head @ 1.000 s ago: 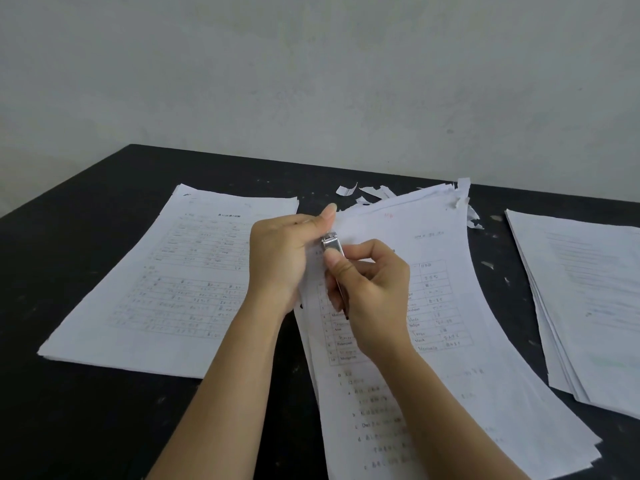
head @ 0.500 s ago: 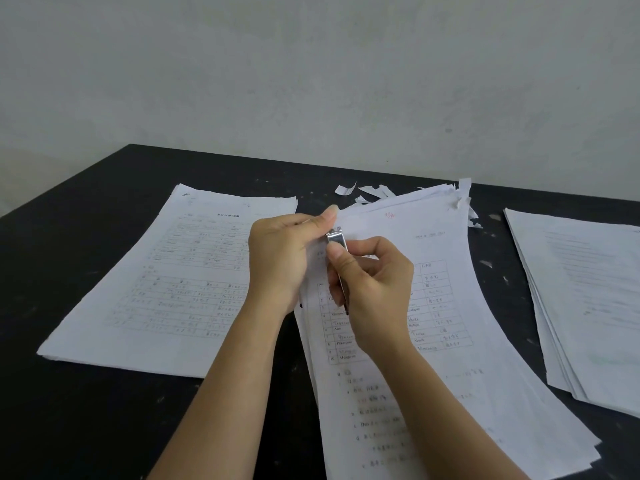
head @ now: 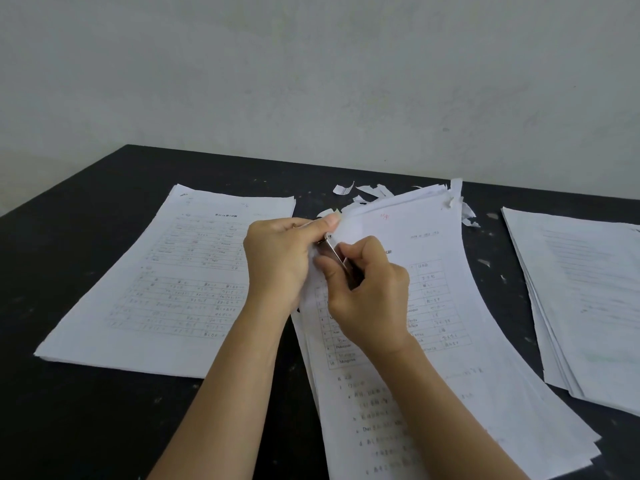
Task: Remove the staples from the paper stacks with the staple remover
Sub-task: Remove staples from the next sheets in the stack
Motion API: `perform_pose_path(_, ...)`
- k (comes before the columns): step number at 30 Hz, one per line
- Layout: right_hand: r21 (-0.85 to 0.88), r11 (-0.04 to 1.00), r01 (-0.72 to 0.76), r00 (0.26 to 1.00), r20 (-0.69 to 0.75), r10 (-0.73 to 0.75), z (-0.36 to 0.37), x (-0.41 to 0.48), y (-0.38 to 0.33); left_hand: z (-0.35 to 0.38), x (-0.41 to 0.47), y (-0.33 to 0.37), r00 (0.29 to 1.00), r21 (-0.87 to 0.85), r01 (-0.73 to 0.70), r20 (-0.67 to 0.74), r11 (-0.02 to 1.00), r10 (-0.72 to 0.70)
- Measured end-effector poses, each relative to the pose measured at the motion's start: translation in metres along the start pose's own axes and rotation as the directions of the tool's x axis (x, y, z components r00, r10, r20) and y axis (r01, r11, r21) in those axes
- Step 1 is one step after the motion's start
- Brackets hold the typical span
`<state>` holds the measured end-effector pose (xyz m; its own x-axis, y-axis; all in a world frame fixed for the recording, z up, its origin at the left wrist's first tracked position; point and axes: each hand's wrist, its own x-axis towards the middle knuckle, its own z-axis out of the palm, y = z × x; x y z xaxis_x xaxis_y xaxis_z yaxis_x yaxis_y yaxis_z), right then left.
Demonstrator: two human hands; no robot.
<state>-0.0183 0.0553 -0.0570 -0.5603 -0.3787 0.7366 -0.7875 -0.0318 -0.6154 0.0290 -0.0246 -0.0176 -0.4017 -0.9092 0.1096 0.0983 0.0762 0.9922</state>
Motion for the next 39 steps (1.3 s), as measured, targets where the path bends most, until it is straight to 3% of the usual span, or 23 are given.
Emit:
perform_pose_path(5, -0.148, 0.971, 0.188, 0.981, -0.021, -0.193, 0.000, 0.002, 0.002, 0.002, -0.002, -0.001, 0.999, -0.033, 0.023, -0.024, 0.999, -0.024)
perform_pose_path(15, -0.323, 0.864, 0.386, 0.915, 0.018, -0.402, -0.003, 0.008, 0.002, 0.003, 0.001, -0.002, 0.991, -0.063, 0.097, -0.081, 0.993, -0.102)
perform_pose_path(29, -0.459, 0.803, 0.381, 0.920, 0.099, -0.379, 0.000, 0.002, 0.002, 0.007, 0.001, -0.003, 0.959, -0.032, 0.203, -0.193, 0.979, -0.205)
perform_pose_path(33, -0.495, 0.780, 0.383, 0.921, 0.135, -0.366, 0.000, 0.002, 0.000, 0.007, 0.002, -0.006, 0.949, -0.106, 0.233, -0.190, 0.967, -0.250)
perform_pose_path(39, -0.510, 0.750, 0.421, 0.901, 0.141, -0.410, 0.003, -0.005, 0.000, 0.009, 0.002, -0.016, 0.943, -0.062, 0.229, -0.232, 0.971, -0.237)
